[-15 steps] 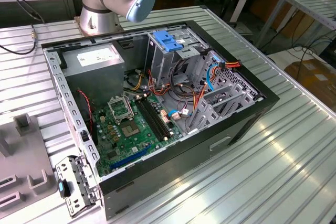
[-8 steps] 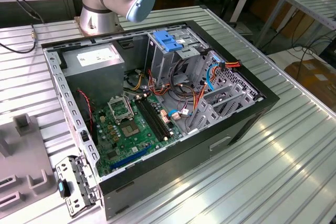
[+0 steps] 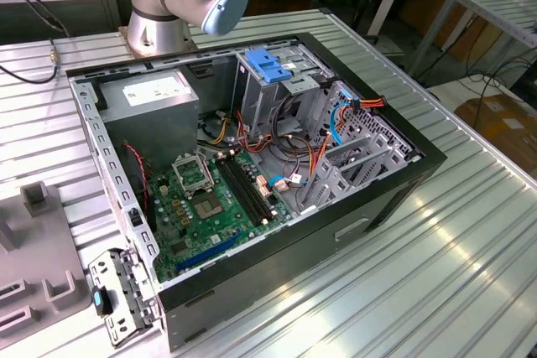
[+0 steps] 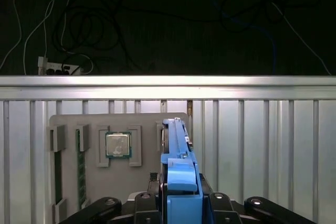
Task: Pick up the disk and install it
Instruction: 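Pick up the disk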
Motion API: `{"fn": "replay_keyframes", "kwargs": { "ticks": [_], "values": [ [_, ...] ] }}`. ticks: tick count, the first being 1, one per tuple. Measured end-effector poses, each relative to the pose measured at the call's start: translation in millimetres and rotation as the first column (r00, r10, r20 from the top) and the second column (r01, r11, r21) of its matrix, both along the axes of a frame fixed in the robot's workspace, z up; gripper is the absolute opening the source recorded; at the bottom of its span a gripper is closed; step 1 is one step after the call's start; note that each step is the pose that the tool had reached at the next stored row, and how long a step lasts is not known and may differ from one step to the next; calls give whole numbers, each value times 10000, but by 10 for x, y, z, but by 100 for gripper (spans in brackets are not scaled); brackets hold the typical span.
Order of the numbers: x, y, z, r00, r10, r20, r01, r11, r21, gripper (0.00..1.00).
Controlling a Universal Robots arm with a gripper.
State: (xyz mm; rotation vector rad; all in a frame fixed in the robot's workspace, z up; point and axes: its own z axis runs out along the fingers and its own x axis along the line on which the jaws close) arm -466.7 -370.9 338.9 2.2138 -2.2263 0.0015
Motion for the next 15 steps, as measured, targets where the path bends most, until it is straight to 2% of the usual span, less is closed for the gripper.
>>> {"fn": "replay_keyframes", "kwargs": {
  "ticks": [15],
  "values": [
    [18, 1, 6, 10000, 3, 0, -3, 10000, 0, 37]
  ]
}}
